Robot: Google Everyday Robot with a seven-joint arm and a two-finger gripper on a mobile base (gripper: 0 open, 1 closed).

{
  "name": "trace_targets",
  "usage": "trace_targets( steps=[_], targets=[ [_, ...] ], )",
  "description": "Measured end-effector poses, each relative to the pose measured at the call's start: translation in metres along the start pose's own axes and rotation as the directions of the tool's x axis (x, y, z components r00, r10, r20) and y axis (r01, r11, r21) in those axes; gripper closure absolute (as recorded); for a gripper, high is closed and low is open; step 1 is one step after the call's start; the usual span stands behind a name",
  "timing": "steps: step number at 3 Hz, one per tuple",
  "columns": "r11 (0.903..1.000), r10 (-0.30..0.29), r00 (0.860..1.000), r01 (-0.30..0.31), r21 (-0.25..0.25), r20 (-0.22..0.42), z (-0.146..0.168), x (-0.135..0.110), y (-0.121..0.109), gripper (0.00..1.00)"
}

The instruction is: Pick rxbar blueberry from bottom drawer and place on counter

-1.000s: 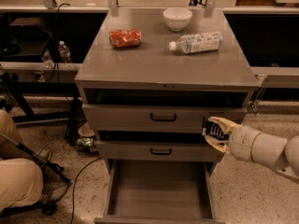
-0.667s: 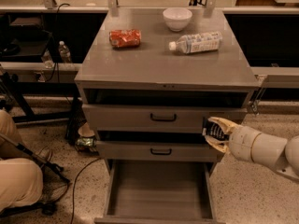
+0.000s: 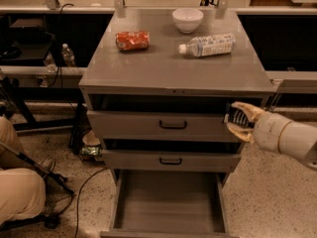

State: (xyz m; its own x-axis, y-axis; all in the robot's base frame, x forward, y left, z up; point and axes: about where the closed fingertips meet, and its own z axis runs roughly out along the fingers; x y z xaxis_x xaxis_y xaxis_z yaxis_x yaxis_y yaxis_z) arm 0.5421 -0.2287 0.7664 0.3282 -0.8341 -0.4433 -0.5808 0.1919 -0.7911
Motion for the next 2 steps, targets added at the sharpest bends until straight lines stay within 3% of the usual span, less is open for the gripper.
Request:
trace_targets(
  steps=[2],
  targets=[
    [0.9892,-0.123,0.992,0.124,0.079,-0.010,-0.006,-0.016,-0.079,1.00]
  ],
)
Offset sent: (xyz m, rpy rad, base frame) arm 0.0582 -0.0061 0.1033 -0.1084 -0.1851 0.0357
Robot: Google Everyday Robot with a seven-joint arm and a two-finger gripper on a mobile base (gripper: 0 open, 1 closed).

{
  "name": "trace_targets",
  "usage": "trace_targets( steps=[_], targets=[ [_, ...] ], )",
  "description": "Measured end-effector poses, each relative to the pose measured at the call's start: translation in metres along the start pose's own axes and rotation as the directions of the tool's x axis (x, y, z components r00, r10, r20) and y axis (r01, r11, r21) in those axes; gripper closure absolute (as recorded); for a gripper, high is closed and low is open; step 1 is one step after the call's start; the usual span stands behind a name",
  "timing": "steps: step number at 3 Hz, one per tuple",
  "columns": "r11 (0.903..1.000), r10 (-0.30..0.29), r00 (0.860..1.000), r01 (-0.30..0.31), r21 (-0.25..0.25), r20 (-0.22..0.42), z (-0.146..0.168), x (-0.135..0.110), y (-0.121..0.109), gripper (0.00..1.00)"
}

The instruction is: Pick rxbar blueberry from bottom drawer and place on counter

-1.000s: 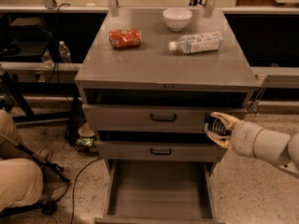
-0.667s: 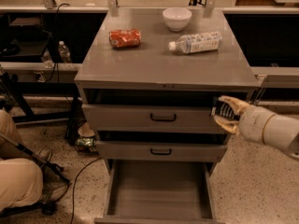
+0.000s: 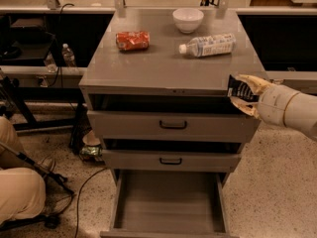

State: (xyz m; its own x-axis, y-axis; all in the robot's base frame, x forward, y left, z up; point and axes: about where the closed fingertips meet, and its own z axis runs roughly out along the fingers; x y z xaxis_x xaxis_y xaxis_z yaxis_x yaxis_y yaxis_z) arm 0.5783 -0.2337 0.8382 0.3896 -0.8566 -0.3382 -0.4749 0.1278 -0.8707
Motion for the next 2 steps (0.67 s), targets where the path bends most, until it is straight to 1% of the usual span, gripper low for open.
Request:
trace_targets(
  steps=[1,2],
  targets=[
    [1.0000,-0.001,1.000,0.001,0.001,0.002,0.001,0.000,-0.001,1.00],
    [0.9989,-0.042,0.998,0.043,-0.017,0.037,0.015,0.004,-0.025,1.00]
  ],
)
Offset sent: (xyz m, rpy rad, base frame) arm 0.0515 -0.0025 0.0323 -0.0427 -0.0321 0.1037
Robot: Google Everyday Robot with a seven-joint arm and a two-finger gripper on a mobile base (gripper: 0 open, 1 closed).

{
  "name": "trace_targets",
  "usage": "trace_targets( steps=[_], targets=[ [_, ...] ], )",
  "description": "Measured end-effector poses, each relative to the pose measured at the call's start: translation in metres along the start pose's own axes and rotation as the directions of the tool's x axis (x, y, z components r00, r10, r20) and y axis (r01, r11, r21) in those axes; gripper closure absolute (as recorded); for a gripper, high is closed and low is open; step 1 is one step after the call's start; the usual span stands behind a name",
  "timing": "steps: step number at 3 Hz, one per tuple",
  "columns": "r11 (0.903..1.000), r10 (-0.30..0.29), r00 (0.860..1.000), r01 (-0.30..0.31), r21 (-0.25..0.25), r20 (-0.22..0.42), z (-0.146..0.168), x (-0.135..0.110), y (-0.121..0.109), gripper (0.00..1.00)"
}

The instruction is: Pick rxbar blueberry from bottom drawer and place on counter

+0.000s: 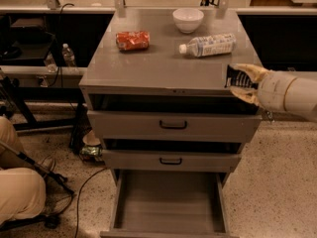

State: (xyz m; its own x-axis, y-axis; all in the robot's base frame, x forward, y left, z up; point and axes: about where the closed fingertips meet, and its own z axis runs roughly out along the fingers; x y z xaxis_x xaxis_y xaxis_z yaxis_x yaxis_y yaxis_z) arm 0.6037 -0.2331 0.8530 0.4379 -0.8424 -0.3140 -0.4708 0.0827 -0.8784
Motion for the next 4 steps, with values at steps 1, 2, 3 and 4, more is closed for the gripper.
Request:
trace_targets(
  steps=[1,2,3,4],
  targets=[
    [0.9979,-0.045,0.998,0.048,-0.044,0.046,0.012,0.005,-0.024,1.00],
    [0.9833,-0.111,0.992,0.119,-0.138,0.064,0.022,0.010,-0.050,1.00],
    [0.9175,-0.216,0.973,0.231,-0.323,0.082,0.038,0.013,-0.058,1.00],
    [0.8457,-0.268,0.957,0.289,-0.449,0.110,0.045,0.014,-0.051,1.00]
  ],
)
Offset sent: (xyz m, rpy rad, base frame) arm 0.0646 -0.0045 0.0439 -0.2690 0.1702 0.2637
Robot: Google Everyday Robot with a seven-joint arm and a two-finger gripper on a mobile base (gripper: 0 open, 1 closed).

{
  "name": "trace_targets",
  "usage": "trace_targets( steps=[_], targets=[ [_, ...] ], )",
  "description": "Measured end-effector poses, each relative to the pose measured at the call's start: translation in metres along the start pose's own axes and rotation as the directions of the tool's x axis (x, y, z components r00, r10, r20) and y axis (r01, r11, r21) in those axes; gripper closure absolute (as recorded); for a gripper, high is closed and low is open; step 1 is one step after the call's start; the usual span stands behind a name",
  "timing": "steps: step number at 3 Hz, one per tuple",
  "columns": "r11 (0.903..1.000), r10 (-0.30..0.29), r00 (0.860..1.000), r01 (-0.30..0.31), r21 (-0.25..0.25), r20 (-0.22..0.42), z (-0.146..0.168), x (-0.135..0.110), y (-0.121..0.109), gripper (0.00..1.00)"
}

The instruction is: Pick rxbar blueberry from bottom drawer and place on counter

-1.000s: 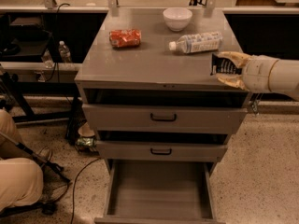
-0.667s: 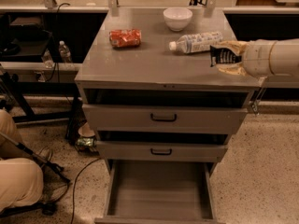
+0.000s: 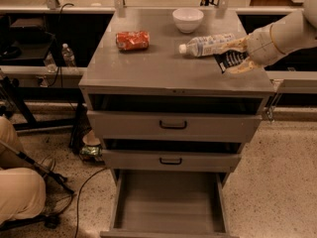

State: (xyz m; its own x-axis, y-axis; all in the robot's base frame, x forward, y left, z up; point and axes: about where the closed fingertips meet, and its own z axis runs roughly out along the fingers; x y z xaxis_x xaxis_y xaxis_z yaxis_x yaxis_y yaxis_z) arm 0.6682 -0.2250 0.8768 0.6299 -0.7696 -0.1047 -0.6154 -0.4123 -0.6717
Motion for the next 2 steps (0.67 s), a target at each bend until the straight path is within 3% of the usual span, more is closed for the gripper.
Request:
trace_targets(
  steps=[1,2],
  targets=[
    [0.9921,-0.053,0.999,0.051,-0.115,-0.010,0.0087,0.0015,0.0018,0.82],
    [0.9731,-0.101,0.995,0.095,-0.210,-0.018,0.0178,0.0048,0.0010,0.51]
  ],
)
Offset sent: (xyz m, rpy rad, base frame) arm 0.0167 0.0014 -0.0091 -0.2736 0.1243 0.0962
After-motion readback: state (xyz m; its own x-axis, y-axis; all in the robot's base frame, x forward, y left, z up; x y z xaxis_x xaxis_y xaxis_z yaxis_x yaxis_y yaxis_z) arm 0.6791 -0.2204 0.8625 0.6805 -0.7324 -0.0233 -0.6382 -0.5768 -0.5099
